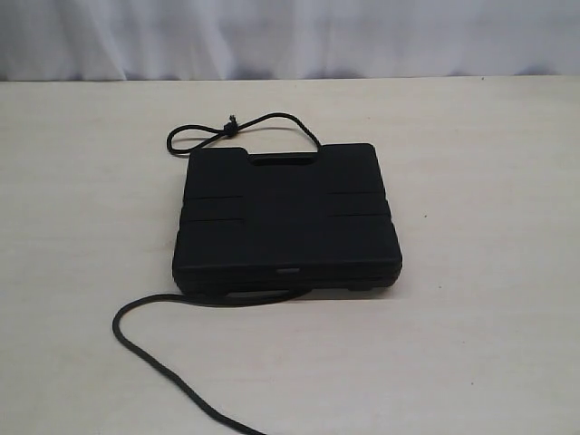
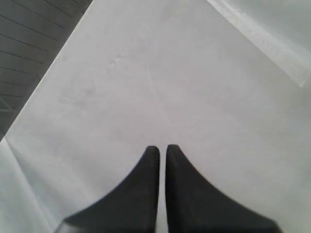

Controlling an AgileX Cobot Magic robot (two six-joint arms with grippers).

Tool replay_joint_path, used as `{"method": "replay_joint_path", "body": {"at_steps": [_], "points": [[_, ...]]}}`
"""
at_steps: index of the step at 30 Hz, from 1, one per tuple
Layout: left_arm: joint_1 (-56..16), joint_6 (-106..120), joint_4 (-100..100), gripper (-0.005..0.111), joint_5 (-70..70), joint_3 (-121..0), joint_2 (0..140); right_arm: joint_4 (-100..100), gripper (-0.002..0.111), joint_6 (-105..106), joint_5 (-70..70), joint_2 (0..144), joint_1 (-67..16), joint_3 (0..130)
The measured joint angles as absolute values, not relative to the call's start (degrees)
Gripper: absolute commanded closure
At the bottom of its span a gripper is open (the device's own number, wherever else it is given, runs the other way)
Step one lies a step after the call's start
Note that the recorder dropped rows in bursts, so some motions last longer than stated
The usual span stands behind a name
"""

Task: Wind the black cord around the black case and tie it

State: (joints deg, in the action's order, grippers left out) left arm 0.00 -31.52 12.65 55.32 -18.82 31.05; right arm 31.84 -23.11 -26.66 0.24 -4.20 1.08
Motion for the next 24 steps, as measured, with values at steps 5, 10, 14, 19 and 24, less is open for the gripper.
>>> {"method": "replay_joint_path", "body": {"at_steps": [5,10,14,19,24], "points": [[0.0,-40.7,24.82,0.107,39.58,-35.44,53.55,25.1,0.104,-23.34,-26.85,6.48,-4.2,9.53],[-1.74,-59.19,45.45,0.107,12.63,-50.11,65.09,18.9,0.104,-23.34,-20.56,17.88,-4.2,17.16],[-7.08,-65.67,61.07,0.107,-3.44,-57.38,71.56,11.34,0.104,-23.34,-10.39,29.43,-4.2,25.14],[-12.62,-52.39,59.53,0.107,-16.85,-64.09,79.29,4.52,0.104,-23.34,5.71,45.07,-4.2,35.88],[-13.53,-16.0,34.24,0.107,-34.38,-75.66,89.71,2.72,0.104,-20.89,18.74,58.79,-4.2,45.5]]}}
